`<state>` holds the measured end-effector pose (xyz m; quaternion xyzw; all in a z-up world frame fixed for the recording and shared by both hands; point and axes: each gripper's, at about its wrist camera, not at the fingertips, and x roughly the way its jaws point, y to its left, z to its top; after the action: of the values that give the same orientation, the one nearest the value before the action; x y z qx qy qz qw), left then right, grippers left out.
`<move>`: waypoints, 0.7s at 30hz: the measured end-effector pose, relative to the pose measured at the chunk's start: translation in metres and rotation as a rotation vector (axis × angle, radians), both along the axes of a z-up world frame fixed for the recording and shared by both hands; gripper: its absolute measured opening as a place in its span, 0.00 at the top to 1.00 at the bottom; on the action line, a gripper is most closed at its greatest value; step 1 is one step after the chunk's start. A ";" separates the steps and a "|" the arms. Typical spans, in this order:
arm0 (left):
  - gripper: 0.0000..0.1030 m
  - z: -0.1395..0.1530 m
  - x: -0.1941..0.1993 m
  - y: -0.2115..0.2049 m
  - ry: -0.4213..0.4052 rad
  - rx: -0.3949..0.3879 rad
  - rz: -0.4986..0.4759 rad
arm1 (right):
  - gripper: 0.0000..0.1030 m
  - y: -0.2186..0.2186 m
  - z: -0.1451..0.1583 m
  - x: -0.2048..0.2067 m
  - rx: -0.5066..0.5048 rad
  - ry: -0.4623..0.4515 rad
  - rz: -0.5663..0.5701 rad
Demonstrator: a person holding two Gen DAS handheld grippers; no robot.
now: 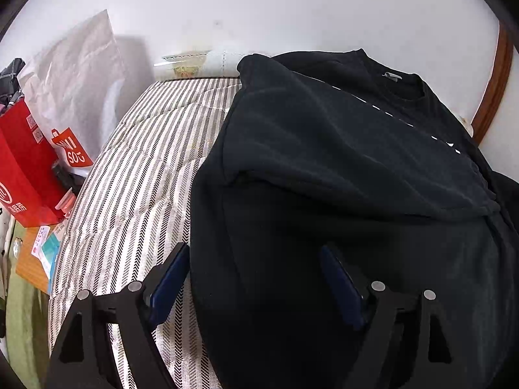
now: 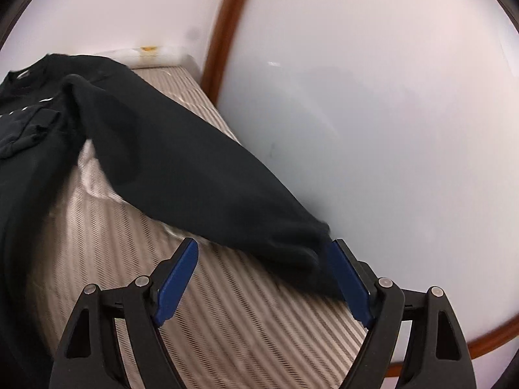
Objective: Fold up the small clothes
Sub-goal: 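Grasp the cuff of the plain sleeve with the right gripper, then lift and fold the plain sleeve across the body with the right gripper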
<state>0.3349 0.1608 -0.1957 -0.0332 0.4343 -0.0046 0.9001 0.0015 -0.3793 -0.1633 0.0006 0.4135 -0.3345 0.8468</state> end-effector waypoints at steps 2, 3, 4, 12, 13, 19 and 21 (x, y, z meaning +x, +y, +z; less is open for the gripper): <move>0.20 0.000 0.000 0.001 0.000 -0.005 -0.001 | 0.20 -0.010 -0.005 -0.004 0.040 -0.010 -0.011; 0.20 -0.001 0.000 0.001 0.001 -0.007 -0.001 | 0.20 -0.014 -0.009 -0.003 0.063 -0.010 -0.003; 0.19 -0.001 0.000 0.001 0.001 -0.007 -0.001 | 0.21 -0.017 -0.013 -0.001 0.080 -0.008 -0.001; 0.18 -0.002 0.000 -0.001 0.003 -0.005 -0.001 | 0.74 -0.031 -0.029 0.000 0.086 -0.026 -0.106; 0.18 -0.002 0.000 -0.002 0.003 -0.003 0.000 | 0.81 -0.030 -0.031 0.002 0.075 -0.014 -0.100; 0.18 -0.002 0.000 -0.003 0.006 0.003 -0.001 | 0.86 -0.011 -0.038 0.013 -0.046 0.083 -0.076; 0.18 -0.002 0.001 -0.003 0.006 0.004 -0.002 | 0.86 -0.011 -0.039 0.013 -0.052 0.089 -0.073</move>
<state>0.3355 0.1583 -0.1981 -0.0309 0.4372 -0.0044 0.8988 0.0146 -0.3900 -0.2019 -0.0211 0.4417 -0.3756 0.8145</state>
